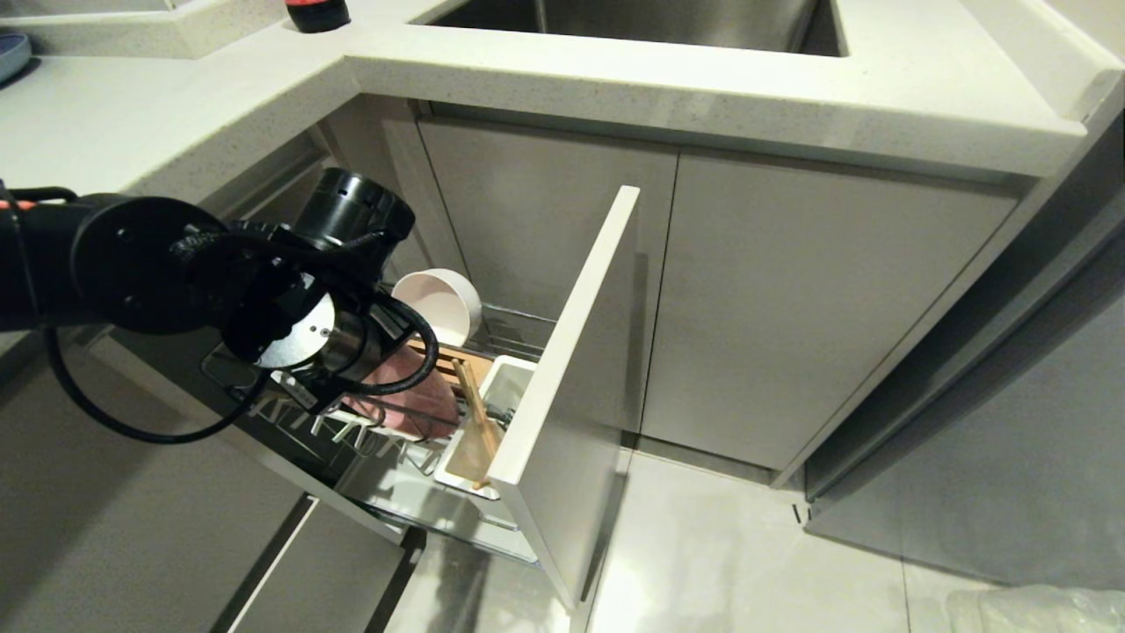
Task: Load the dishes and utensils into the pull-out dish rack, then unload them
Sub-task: Take the plate out of the cupboard
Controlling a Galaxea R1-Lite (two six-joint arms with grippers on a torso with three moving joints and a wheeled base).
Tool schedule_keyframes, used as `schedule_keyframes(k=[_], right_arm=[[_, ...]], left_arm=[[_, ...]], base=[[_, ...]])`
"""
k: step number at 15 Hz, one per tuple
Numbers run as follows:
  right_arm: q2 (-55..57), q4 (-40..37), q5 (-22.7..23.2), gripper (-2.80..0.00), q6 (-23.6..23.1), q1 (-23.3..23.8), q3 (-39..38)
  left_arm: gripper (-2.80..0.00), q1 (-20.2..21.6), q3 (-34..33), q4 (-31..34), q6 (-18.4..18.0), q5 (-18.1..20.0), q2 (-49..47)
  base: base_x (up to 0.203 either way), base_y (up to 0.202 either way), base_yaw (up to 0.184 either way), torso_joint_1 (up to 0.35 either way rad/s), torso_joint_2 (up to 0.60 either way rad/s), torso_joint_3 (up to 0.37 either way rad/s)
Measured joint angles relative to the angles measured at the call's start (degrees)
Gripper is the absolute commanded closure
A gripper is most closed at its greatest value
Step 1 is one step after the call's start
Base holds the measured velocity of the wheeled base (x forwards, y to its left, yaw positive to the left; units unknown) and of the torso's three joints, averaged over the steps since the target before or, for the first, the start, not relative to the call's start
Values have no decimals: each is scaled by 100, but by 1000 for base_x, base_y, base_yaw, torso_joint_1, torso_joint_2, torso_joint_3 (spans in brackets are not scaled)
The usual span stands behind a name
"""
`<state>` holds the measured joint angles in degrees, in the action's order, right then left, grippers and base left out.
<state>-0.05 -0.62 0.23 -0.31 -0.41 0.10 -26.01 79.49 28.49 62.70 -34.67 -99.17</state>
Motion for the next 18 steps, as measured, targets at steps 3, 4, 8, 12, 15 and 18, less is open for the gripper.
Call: schedule_keyframes(k=[3,4,8,12,15,18], right_arm=[[0,1,2,0,-2,0,-2],[0,0,2,0,-2,0,-2],[0,2,2,0,-2,0,0],[0,0,2,0,-2,0,0],[0,0,2,0,1,0,0],[0,2,2,0,-1,0,0]], left_arm=[[0,-9,5,-11,1,0,6],[0,-16,39,-79,20,5,13],[0,-69,14,-13,18,-22,48],[0,-181,177,28,23,-46,205],[0,-359,349,41,17,-77,486],[0,-694,464,70,1,-126,843]], base=[[0,0,0,0,0,0],[0,0,0,0,0,0],[0,0,0,0,0,0],[0,0,0,0,0,0],[0,0,0,0,0,0],[0,0,0,0,0,0]])
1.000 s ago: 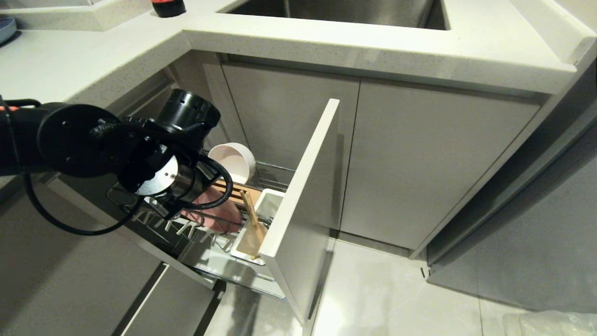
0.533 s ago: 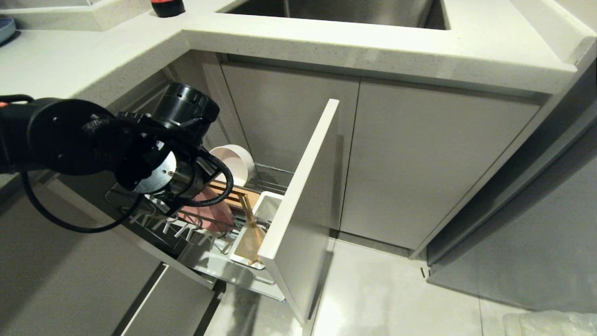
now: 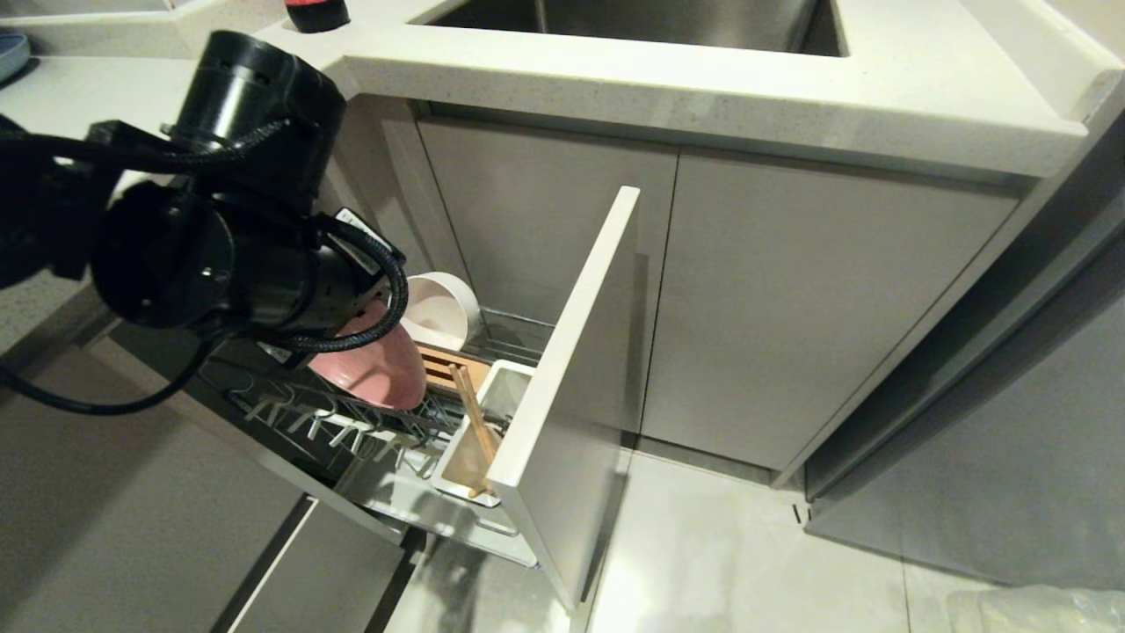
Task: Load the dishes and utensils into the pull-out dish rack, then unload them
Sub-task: Take the plate out of the cupboard
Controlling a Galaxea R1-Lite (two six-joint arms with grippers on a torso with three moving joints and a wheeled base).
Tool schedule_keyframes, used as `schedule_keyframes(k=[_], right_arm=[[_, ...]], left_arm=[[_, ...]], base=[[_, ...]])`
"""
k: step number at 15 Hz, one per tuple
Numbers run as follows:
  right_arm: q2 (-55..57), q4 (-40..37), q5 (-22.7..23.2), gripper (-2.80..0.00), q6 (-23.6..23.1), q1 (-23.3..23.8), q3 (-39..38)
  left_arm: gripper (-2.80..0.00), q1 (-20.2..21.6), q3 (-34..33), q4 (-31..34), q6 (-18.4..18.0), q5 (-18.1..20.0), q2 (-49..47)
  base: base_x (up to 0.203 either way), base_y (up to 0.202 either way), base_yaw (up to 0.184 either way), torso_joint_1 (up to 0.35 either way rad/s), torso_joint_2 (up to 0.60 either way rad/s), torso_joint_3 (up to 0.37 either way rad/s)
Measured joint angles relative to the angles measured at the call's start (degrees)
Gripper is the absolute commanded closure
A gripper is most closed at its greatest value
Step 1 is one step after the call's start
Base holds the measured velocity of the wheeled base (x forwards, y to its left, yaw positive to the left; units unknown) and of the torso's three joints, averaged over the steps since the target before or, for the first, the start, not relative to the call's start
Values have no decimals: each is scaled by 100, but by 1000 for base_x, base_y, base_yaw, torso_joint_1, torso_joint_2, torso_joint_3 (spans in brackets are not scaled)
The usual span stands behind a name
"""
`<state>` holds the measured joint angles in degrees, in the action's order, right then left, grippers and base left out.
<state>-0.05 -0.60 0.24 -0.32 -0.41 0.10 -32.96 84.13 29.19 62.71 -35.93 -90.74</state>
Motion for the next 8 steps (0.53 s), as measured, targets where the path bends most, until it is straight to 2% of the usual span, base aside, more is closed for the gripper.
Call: schedule_keyframes(k=[3,8], right_arm=[[0,-2,0,0,2,0,0],[0,-2,0,0,1,0,0]], left_arm=[[0,-458,204,242,0,-276,337],[0,-1277,866,1011,-22,-301,683]], base=[[0,0,0,0,0,0],[0,0,0,0,0,0]])
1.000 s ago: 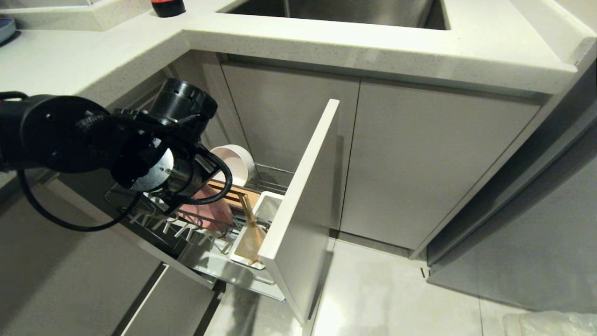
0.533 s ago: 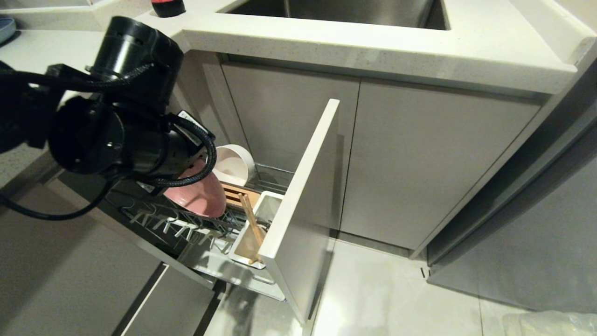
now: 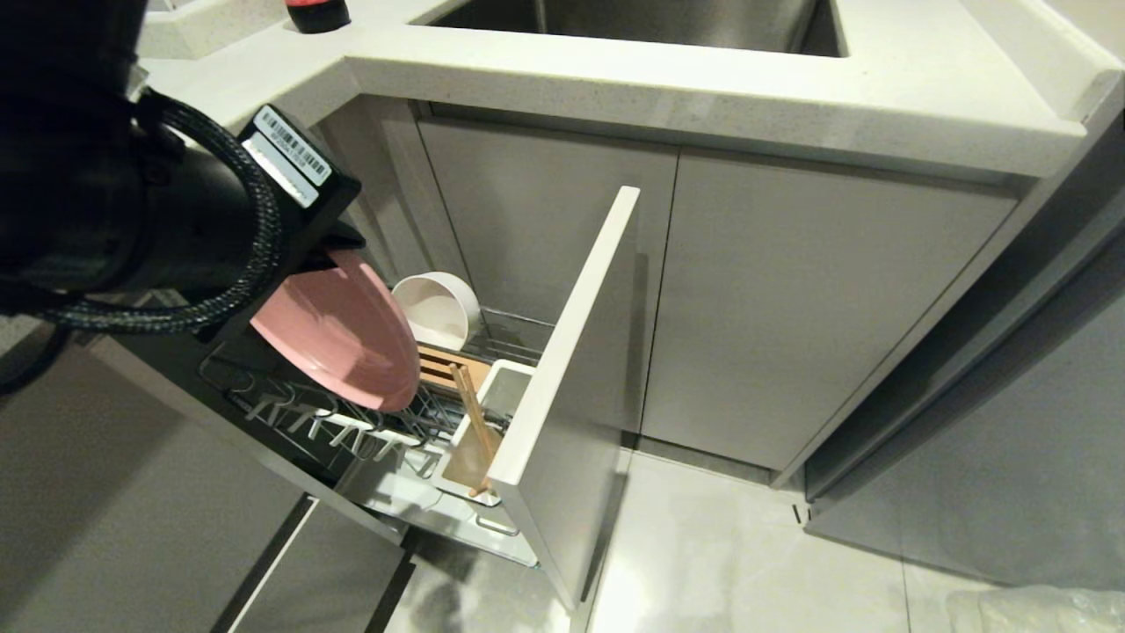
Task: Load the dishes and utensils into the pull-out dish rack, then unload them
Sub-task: Take the plate out of the cupboard
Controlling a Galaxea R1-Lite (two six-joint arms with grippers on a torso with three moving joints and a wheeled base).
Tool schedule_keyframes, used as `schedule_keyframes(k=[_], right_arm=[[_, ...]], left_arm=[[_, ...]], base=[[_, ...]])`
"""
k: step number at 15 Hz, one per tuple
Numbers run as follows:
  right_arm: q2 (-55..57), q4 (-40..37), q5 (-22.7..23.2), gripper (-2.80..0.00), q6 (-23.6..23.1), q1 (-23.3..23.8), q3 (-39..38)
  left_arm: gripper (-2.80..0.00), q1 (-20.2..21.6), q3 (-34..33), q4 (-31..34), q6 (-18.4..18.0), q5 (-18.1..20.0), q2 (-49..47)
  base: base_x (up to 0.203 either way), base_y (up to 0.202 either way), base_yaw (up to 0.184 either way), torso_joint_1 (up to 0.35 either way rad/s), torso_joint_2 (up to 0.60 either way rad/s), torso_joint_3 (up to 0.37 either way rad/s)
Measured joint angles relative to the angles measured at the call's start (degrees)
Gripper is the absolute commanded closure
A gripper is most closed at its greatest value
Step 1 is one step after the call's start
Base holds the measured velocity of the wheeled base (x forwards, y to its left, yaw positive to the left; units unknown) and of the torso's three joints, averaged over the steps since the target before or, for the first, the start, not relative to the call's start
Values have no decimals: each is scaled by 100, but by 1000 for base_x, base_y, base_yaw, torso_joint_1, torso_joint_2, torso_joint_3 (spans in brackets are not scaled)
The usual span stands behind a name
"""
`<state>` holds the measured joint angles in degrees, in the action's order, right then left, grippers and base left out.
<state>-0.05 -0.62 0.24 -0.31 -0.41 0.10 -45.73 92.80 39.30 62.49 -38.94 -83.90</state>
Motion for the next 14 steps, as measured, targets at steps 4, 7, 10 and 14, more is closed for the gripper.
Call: schedule_keyframes(k=[4,7,10,14], right_arm=[[0,0,0,0,1,0,0],[0,0,0,0,-1,0,0],[0,0,0,0,-1,0,0],[0,2,0,0,-1,0,0]], left_arm=[[0,-662,848,749,-190,-9,169],[0,-787,1590,921,-1091,-52,259],[0,-958,1851,676,-2264,-141,450],[0,-1041,1888,605,-3056,-202,838]], base=[[0,0,0,0,0,0],[0,0,0,0,0,0],[0,0,0,0,0,0],[0,0,0,0,0,0]])
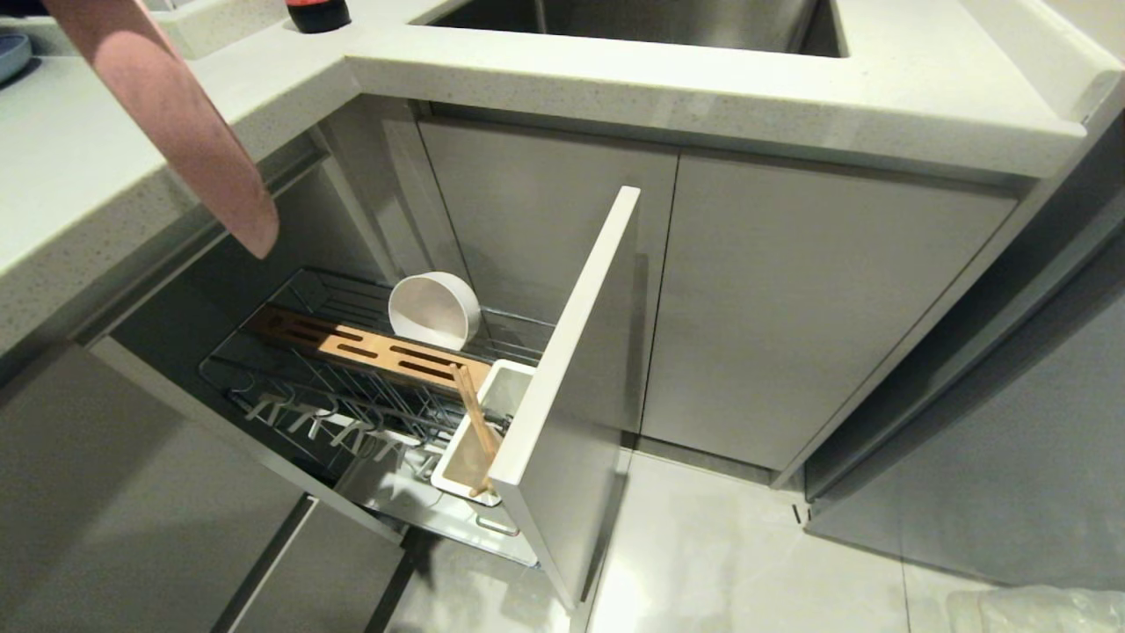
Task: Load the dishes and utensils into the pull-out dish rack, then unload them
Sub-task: Take the plate out of the cupboard
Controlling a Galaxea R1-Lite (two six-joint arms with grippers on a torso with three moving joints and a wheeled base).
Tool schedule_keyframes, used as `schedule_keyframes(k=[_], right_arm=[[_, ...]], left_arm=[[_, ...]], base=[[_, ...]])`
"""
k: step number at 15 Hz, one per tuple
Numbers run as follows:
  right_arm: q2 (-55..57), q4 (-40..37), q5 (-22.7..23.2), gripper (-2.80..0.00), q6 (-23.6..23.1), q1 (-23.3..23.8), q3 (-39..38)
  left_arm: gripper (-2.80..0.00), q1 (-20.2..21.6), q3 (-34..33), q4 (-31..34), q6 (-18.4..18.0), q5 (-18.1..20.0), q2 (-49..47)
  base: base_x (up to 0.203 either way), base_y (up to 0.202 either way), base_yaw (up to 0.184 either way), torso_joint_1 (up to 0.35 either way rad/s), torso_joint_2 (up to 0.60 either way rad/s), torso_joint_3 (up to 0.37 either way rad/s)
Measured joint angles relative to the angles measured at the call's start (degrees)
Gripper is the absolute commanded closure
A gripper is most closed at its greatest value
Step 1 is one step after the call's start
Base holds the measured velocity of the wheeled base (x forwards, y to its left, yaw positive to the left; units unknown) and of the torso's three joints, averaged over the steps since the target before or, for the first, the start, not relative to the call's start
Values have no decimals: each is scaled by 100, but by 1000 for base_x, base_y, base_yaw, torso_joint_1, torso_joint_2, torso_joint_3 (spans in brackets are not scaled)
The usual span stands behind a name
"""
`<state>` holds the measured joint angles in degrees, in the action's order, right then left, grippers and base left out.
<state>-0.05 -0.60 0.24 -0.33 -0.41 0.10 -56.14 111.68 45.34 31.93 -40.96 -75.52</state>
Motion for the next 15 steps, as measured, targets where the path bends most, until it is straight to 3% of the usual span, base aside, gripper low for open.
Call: schedule_keyframes(k=[3,7,12,15], right_arm=[[0,-2,0,0,2,0,0],[0,-2,0,0,1,0,0],[0,-2,0,0,2,0,0],[0,-2,0,0,1,0,0]], left_arm=[[0,233,4,-99,-775,-115,269],[0,1079,4,-97,-1756,-110,485],[0,2641,4,48,-2631,-95,490],[0,3545,4,483,-3222,-121,366]], base=[[0,0,0,0,0,0],[0,0,0,0,0,0],[0,0,0,0,0,0],[0,0,0,0,0,0]])
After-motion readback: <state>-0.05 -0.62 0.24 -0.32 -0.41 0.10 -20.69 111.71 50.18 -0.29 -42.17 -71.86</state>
